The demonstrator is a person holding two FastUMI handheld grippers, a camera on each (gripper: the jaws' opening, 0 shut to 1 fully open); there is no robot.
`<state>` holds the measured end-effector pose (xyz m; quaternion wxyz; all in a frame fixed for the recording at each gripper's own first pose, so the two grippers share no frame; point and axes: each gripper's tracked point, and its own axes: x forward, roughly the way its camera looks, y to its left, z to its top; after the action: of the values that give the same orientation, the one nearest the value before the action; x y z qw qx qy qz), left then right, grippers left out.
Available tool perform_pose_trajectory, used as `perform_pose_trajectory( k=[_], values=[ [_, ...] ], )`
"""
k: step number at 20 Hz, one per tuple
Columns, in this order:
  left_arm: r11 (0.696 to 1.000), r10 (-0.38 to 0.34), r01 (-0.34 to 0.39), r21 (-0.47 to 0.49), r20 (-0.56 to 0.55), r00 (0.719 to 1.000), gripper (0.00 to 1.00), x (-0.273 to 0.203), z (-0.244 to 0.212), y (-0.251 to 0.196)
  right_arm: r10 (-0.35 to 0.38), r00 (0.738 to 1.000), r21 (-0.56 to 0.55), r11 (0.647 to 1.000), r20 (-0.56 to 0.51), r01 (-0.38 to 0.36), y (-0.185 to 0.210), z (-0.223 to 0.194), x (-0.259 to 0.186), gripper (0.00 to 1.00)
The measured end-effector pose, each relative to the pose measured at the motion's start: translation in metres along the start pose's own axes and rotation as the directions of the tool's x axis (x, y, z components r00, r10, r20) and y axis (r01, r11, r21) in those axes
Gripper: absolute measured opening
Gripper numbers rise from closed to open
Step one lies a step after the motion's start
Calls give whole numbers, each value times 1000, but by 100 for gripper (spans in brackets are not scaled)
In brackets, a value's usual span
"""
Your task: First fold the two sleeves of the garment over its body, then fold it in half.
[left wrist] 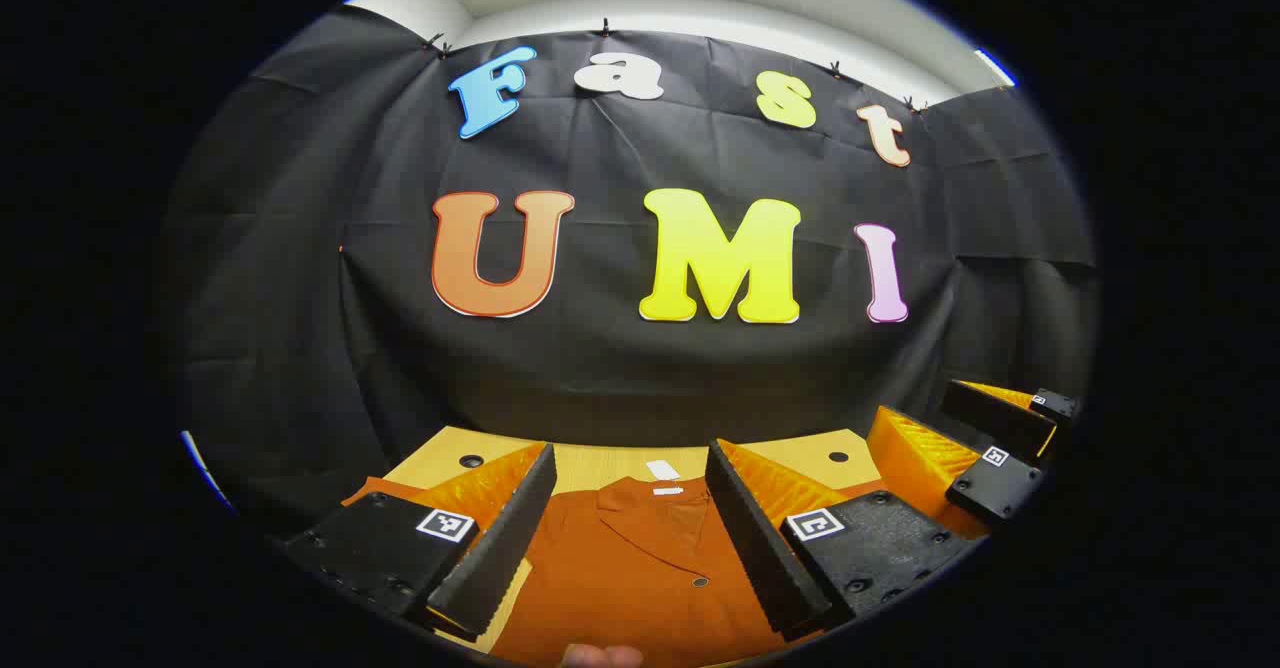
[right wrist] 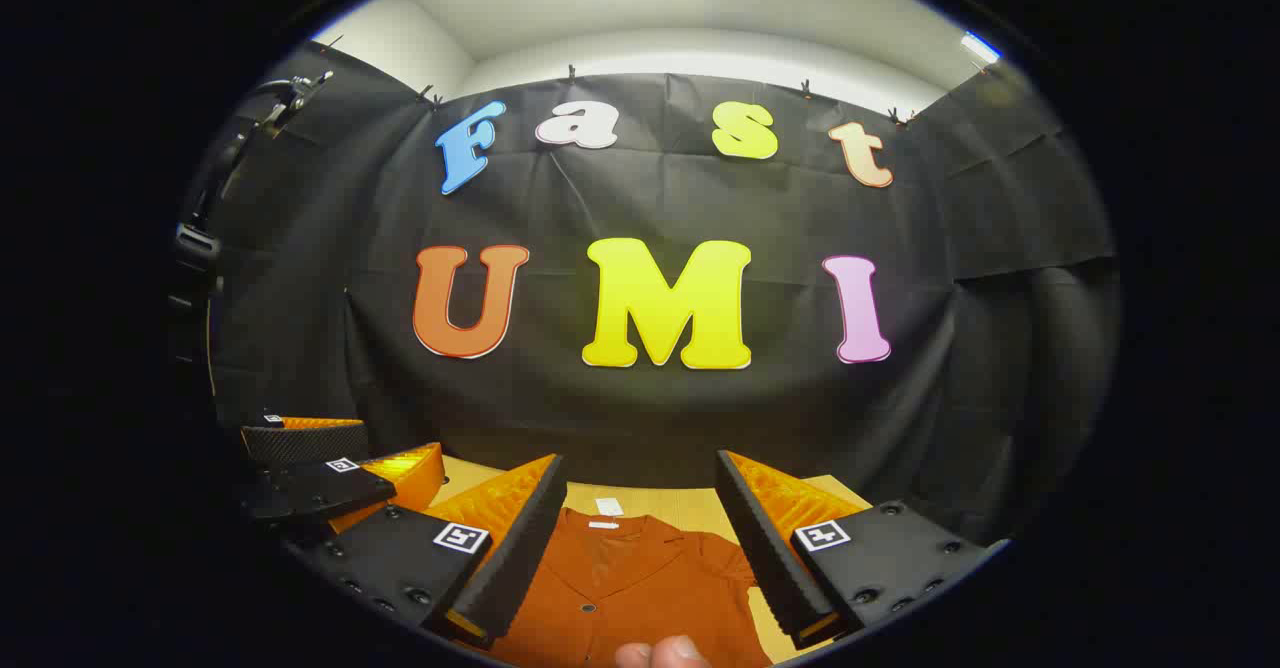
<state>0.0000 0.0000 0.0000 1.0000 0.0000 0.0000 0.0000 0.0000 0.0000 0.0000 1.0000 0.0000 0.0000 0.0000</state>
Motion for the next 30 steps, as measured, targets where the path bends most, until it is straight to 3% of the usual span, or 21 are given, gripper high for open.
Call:
perform_pose_trajectory(
  k=[8, 30],
  values=[
    [1000, 10, -10, 8, 38, 999, 98, -2, 9, -3, -45, 999, 18, 999, 2, 45, -18, 0, 8, 95],
    [999, 42, -43, 21, 36, 998, 97, 21, 4, -6, -38, 999, 3, 999, -16, 38, -38, -6, 36, 94]
  ],
)
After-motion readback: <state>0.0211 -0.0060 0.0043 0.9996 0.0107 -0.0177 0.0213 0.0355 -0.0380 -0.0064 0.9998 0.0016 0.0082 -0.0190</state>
